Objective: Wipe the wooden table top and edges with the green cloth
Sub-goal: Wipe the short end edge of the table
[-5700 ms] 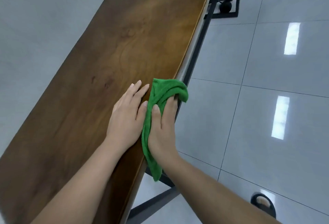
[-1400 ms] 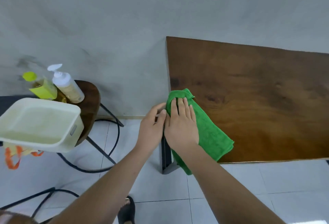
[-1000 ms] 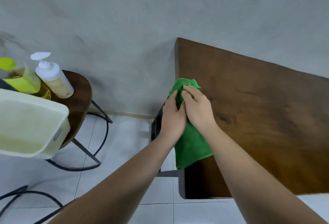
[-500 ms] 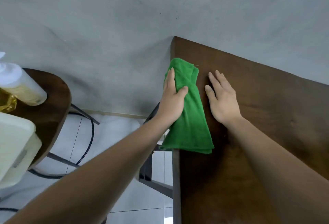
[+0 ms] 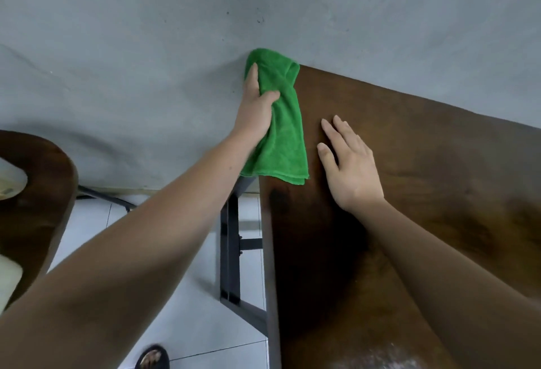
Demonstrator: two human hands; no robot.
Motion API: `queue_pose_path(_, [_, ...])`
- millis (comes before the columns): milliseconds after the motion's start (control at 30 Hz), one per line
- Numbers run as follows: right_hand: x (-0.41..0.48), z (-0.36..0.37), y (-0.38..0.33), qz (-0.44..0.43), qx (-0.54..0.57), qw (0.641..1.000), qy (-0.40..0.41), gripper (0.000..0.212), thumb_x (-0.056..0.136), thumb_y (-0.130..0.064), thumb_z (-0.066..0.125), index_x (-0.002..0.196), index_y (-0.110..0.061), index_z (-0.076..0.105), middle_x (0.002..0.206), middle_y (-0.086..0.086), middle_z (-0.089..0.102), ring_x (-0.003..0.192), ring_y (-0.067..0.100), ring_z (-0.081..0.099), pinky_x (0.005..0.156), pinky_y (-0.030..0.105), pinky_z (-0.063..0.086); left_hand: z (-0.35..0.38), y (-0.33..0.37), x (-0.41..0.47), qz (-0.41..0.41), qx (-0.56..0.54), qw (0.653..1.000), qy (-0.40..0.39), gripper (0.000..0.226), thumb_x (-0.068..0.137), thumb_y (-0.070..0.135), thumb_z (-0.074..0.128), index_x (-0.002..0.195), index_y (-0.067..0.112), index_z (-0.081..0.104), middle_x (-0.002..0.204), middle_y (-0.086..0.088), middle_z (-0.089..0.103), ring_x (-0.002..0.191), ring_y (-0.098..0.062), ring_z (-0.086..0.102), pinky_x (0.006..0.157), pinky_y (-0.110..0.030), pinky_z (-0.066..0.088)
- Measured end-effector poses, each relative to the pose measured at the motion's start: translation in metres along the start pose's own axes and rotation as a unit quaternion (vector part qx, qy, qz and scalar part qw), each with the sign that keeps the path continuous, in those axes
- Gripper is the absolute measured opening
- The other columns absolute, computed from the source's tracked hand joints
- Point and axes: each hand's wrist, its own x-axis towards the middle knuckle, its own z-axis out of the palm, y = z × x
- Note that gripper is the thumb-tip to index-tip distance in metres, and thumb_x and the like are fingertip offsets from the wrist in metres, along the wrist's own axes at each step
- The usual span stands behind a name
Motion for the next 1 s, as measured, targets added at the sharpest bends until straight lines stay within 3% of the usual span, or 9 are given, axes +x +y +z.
queue_pose_path(100, [0.0, 0.0, 0.0, -0.001, 0.001, 1.0, 0.004, 0.055, 0.117, -0.049, 0.037, 0.17, -0.032, 0.038, 0.181, -0.005, 0.026, 0.168, 0.015, 0.016, 0.136, 0.045, 0.015, 0.001, -0.029, -0.019, -0.003, -0.015, 1.0, 0.007, 0.11, 0.081, 0.053, 0.067, 0.178, 0.032, 0.018, 0.179, 0.001, 0.034, 0.162, -0.021, 0.039, 0.133, -0.052, 0.033])
queue_pose_path(233, [-0.003, 0.0, 0.0, 0.001, -0.003, 1.0, 0.004, 0.056, 0.117, -0.05, 0.035, 0.17, -0.031, 0.038, 0.181, -0.003, 0.027, 0.168, 0.016, 0.017, 0.136, 0.045, 0.014, 0.009, -0.033, -0.107, 0.003, -0.069, 0.998, 0.015, 0.087, 0.093, 0.051, 0.067, 0.172, 0.038, 0.034, 0.169, 0.006, 0.049, 0.154, -0.017, 0.051, 0.131, -0.053, 0.037])
queue_pose_path(367, [-0.005, -0.003, -0.004, 0.005, -0.001, 1.0, -0.007, 0.059, 0.117, -0.052, 0.031, 0.171, -0.03, 0.036, 0.181, -0.002, 0.025, 0.169, 0.017, 0.015, 0.137, 0.045, 0.012, 0.021, -0.039, -0.191, -0.016, -0.096, 0.995, 0.029, 0.078, 0.098, 0.051, 0.063, 0.171, 0.047, 0.033, 0.168, 0.019, 0.048, 0.152, -0.006, 0.051, 0.13, -0.049, 0.039])
queue_pose_path(533, [-0.011, -0.008, -0.01, 0.008, -0.006, 1.0, -0.018, 0.061, 0.116, -0.054, 0.028, 0.172, -0.031, 0.034, 0.181, 0.0, 0.024, 0.169, 0.02, 0.016, 0.137, 0.045, 0.012, 0.024, -0.055, -0.277, -0.04, -0.084, 0.996, 0.016, 0.082, 0.097, 0.063, 0.064, 0.17, 0.058, 0.026, 0.174, 0.022, 0.041, 0.16, -0.012, 0.043, 0.132, -0.055, 0.033])
queue_pose_path(733, [-0.024, -0.012, -0.016, 0.032, -0.024, 0.999, -0.005, 0.064, 0.114, -0.059, 0.027, 0.172, -0.031, 0.035, 0.182, 0.004, 0.024, 0.168, 0.027, 0.019, 0.135, 0.048, 0.016, 0.031, -0.064, -0.368, -0.044, -0.072, 0.996, 0.026, 0.082, 0.098, 0.061, 0.061, 0.171, 0.056, 0.025, 0.174, 0.023, 0.039, 0.161, -0.009, 0.04, 0.134, -0.053, 0.031])
queue_pose_path(867, [-0.024, -0.009, -0.016, 0.038, -0.048, 0.998, -0.03, 0.067, 0.114, -0.06, 0.018, 0.175, -0.032, 0.022, 0.183, 0.004, 0.018, 0.17, 0.027, 0.014, 0.137, 0.048, 0.014, 0.037, -0.067, -0.413, -0.05, -0.067, 0.996, 0.029, 0.075, 0.102, 0.052, 0.059, 0.169, 0.057, 0.028, 0.169, 0.028, 0.044, 0.157, -0.004, 0.045, 0.133, -0.05, 0.034])
queue_pose_path(1000, [-0.032, -0.008, -0.017, 0.043, -0.049, 0.996, -0.056, 0.072, 0.113, -0.064, 0.012, 0.176, -0.031, 0.012, 0.185, 0.004, 0.007, 0.171, 0.027, 0.005, 0.138, 0.048, 0.007, 0.037, -0.067, -0.42, -0.049, -0.056, 0.997, 0.033, 0.073, 0.102, 0.046, 0.06, 0.168, 0.055, 0.031, 0.168, 0.023, 0.048, 0.155, -0.008, 0.048, 0.131, -0.051, 0.036])
